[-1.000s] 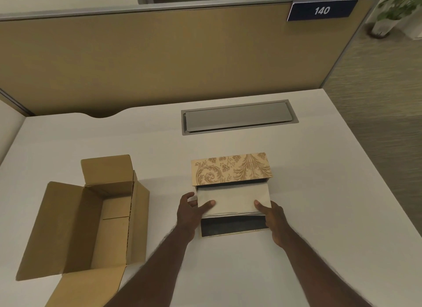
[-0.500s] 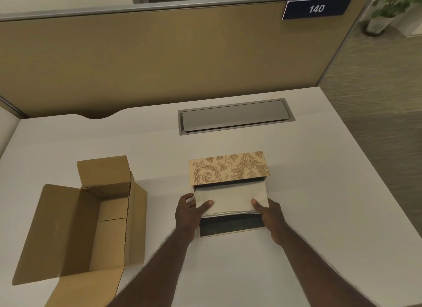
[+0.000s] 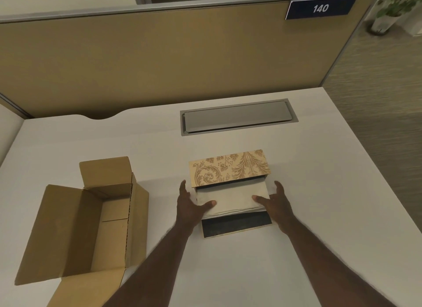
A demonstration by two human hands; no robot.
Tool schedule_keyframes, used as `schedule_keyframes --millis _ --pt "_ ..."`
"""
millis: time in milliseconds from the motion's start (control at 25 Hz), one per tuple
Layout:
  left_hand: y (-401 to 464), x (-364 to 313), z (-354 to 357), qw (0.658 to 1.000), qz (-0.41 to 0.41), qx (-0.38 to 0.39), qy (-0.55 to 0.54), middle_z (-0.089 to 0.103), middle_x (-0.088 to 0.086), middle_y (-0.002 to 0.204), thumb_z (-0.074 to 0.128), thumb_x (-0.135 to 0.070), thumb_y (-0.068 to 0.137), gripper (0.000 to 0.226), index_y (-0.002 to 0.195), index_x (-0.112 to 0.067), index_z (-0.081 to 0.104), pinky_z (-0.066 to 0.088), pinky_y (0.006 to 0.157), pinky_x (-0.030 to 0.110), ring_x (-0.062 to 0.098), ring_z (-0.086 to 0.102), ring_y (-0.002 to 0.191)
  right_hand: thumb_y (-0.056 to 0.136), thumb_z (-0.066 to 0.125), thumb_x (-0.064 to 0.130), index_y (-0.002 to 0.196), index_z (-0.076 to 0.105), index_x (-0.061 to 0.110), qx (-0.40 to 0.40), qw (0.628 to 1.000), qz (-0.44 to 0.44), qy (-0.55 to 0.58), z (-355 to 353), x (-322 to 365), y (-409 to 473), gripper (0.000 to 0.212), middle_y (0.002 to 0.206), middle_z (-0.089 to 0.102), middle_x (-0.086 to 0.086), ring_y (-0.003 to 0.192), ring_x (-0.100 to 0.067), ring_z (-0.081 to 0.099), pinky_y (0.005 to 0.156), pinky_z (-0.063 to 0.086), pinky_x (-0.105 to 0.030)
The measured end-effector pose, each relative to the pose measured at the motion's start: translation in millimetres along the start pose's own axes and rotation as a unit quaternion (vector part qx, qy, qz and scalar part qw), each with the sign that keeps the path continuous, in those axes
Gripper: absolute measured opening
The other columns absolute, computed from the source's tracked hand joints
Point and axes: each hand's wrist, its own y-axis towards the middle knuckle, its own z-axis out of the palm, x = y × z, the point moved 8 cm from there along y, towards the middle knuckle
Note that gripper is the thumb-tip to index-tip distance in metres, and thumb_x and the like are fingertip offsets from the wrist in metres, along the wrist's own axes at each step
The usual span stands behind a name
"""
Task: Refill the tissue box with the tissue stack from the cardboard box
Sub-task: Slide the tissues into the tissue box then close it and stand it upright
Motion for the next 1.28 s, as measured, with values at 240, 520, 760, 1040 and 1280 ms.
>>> schedule_keyframes --millis 240,520,760,1040,1280 --pt "13.4 -59.3 -4.5 0.977 0.208 0.048 0.025 0.067 -0.022 0.116 0.098 -0.019 0.039 0.111 0.125 -0.057 0.040 0.053 0.091 0.021 0.001 0.063 0.112 0.047 0.095 0.025 0.151 -0.009 0.038 0.055 0.942 -0.218 -0.250 -5.2 78.5 18.5 0.148 0.126 0.041 -0.011 0.104 -0.022 0.053 0.076 0.048 -0.027" --pt "24.3 -38.5 -6.7 0.988 0.103 0.102 0.044 0.057 -0.005 0.133 0.094 0.002 0.050 0.143 0.155 -0.034 0.006 0.049 0.091 0.030 0.024 0.055 0.122 0.043 0.096 0.021 0.150 -0.011 0.037 0.090 0.923 -0.232 -0.292 5.7 94.1 24.6 0.151 0.137 0.055 -0.009 0.107 -0.025 0.062 0.076 0.048 -0.026" --pt "15.4 -44.9 -9.6 0.981 0.154 0.088 0.077 0.059 -0.013 0.125 0.090 -0.001 0.059 0.131 0.153 -0.036 0.007 0.053 0.080 0.011 0.016 0.060 0.113 0.045 0.094 0.018 0.143 0.002 0.037 0.021 0.930 -0.234 -0.281 5.7 88.5 9.1 0.135 0.122 0.062 -0.005 0.091 -0.019 0.065 0.064 0.051 -0.024" --pt "-8.0 -57.7 -4.7 0.963 0.215 0.084 0.140 0.060 -0.015 0.124 0.081 -0.010 0.072 0.118 0.155 -0.034 0.000 0.047 0.077 0.009 0.006 0.063 0.100 0.059 0.084 0.022 0.142 0.007 0.039 -0.017 0.934 -0.243 -0.260 1.0 78.6 -7.0 0.114 0.120 0.057 -0.003 0.095 -0.024 0.067 0.072 0.059 -0.040" --pt "-17.6 -49.3 -2.1 0.964 0.204 0.121 0.122 0.059 -0.011 0.131 0.091 -0.019 0.059 0.129 0.148 -0.043 0.001 0.050 0.096 0.025 0.007 0.059 0.117 0.066 0.076 0.026 0.144 0.008 0.033 -0.056 0.923 -0.282 -0.254 1.0 71.0 -18.5 0.104 0.126 0.046 -0.006 0.096 -0.030 0.063 0.065 0.045 -0.034"
